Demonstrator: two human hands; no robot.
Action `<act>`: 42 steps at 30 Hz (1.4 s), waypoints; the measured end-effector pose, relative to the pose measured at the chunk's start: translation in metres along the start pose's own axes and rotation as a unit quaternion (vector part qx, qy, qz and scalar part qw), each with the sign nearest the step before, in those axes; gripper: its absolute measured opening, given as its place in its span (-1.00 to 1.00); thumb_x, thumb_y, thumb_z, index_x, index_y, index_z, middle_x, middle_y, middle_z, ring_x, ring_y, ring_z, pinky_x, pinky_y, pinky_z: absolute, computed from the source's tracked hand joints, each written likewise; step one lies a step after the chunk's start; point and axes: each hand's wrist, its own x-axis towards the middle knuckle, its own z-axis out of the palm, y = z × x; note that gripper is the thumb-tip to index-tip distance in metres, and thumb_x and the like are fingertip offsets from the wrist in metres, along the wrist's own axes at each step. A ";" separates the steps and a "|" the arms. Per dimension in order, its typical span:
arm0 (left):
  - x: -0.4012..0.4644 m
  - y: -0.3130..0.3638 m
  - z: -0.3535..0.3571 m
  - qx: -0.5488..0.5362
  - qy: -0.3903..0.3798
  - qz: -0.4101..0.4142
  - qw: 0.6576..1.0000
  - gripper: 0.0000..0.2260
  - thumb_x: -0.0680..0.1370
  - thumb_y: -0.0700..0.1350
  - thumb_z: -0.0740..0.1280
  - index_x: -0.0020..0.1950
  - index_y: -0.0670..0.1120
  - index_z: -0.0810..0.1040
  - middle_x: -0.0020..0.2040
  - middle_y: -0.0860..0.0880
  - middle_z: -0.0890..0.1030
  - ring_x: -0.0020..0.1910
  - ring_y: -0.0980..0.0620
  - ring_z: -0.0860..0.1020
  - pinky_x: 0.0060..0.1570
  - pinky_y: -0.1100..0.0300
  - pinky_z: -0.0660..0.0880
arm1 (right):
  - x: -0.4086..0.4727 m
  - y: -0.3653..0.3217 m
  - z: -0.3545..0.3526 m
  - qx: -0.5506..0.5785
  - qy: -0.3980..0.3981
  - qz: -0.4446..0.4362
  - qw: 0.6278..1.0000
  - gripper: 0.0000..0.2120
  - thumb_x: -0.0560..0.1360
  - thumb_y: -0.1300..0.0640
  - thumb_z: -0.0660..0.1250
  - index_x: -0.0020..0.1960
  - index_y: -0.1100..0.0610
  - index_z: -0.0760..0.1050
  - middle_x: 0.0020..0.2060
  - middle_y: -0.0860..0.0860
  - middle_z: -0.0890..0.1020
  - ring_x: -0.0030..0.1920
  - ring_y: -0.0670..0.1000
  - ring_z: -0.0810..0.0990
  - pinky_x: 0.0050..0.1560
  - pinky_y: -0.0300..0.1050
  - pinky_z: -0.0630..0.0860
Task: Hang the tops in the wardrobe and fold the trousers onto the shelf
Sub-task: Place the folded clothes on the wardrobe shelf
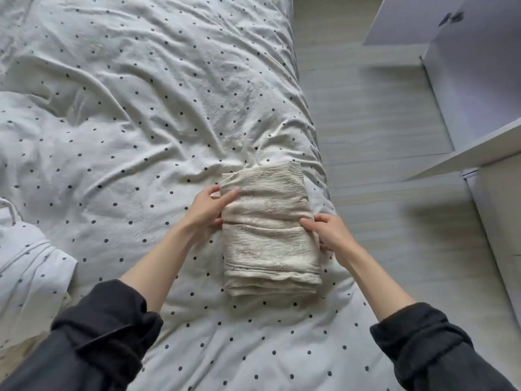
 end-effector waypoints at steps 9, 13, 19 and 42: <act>-0.043 -0.025 -0.023 -0.005 0.131 -0.081 0.988 -0.92 0.48 -0.22 0.34 -0.17 -0.16 0.46 -0.31 -0.10 0.49 -0.44 0.04 0.44 -0.45 0.21 0.34 | -0.049 0.038 -0.004 0.054 0.072 0.023 0.996 -0.75 0.53 0.04 0.33 0.12 0.17 0.53 -0.09 -0.02 0.58 -0.06 0.03 0.56 0.03 -0.05 0.48; -0.114 -0.064 -0.054 -0.110 0.186 -0.189 0.958 -0.93 0.53 -0.26 0.29 -0.04 -0.21 0.40 -0.28 -0.13 0.49 -0.64 0.08 0.46 -0.65 0.27 0.44 | -0.078 0.048 0.009 0.107 0.034 0.094 0.989 -0.80 0.53 0.02 0.32 0.01 0.16 0.48 -0.11 0.06 0.56 -0.13 0.03 0.57 -0.12 -0.10 0.52; -0.104 -0.049 -0.099 0.016 0.003 -0.193 0.981 -0.79 0.50 -0.04 0.40 -0.04 -0.18 0.58 -0.24 -0.04 0.57 -0.33 -0.02 0.49 -0.40 0.20 0.48 | -0.075 0.053 0.053 0.117 -0.048 0.163 0.978 -0.76 0.52 0.03 0.35 0.06 0.20 0.51 -0.04 0.08 0.63 -0.07 0.05 0.62 0.06 0.07 0.57; -0.146 -0.096 -0.113 0.066 -0.094 -0.221 0.969 -0.83 0.48 -0.26 0.40 0.05 -0.25 0.59 -0.06 -0.16 0.68 -0.27 0.07 0.66 -0.37 0.26 0.54 | -0.082 0.078 0.061 0.110 -0.114 0.141 0.977 -0.83 0.47 0.14 0.40 -0.02 0.23 0.56 -0.21 0.09 0.66 -0.23 0.07 0.58 -0.24 -0.12 0.40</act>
